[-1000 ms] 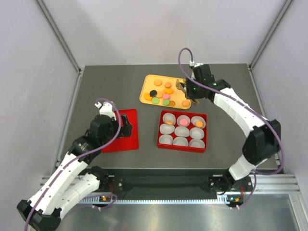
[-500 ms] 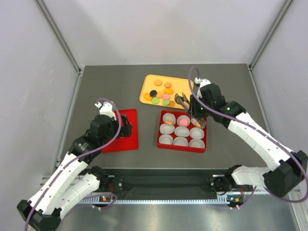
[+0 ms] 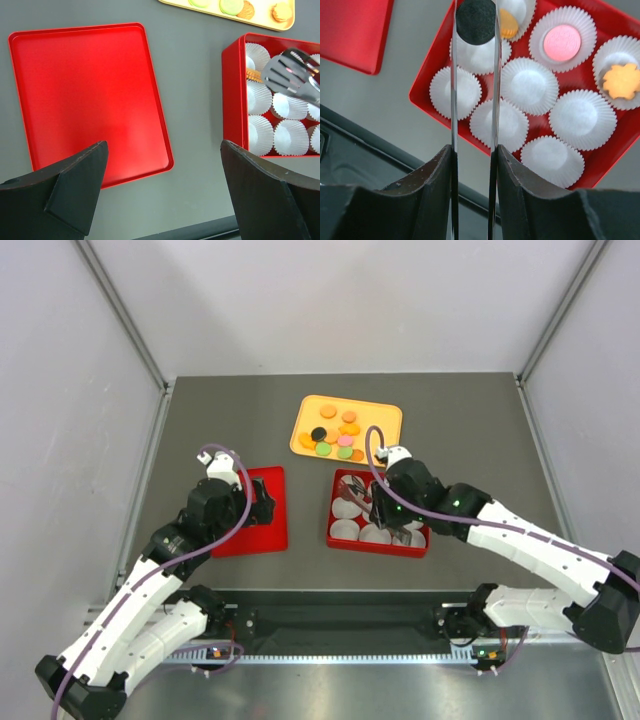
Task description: Pack the cookies
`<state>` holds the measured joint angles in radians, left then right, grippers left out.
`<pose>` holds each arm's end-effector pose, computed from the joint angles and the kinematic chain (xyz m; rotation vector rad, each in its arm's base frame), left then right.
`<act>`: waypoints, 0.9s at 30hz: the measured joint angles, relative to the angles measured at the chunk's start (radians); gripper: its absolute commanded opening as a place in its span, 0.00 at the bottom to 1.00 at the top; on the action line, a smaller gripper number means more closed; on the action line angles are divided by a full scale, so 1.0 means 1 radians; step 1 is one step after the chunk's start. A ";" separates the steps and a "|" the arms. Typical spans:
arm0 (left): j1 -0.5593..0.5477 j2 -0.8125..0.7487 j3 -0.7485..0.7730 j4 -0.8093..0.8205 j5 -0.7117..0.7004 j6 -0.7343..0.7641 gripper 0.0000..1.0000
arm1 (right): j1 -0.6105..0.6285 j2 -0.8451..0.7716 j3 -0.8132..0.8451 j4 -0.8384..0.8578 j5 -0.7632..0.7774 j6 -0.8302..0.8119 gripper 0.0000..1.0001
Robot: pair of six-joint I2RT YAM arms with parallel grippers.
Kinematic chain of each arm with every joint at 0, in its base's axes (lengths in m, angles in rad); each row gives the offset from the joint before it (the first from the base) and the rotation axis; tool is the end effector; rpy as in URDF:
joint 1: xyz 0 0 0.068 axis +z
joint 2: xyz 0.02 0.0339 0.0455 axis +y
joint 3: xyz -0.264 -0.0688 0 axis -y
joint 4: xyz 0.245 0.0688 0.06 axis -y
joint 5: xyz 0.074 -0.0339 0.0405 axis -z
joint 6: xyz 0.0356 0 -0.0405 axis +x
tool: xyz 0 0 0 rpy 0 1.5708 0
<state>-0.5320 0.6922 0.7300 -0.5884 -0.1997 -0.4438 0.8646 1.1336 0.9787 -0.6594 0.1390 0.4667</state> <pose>0.1347 -0.0711 0.2942 -0.0253 2.1312 -0.3698 0.1560 0.1752 0.2947 -0.4136 2.3906 0.4624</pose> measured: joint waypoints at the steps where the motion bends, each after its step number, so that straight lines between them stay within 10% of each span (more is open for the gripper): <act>1: 0.000 0.000 0.000 0.000 0.000 0.000 0.99 | 0.007 0.000 -0.003 0.000 0.003 0.005 0.31; 27: 0.000 0.006 0.000 0.000 -0.002 0.000 0.99 | 0.078 0.000 -0.089 0.027 0.041 0.076 0.43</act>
<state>-0.5320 0.6987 0.7300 -0.5884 -0.2020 -0.4438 0.9428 1.1339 0.8898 -0.6319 0.1799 0.5430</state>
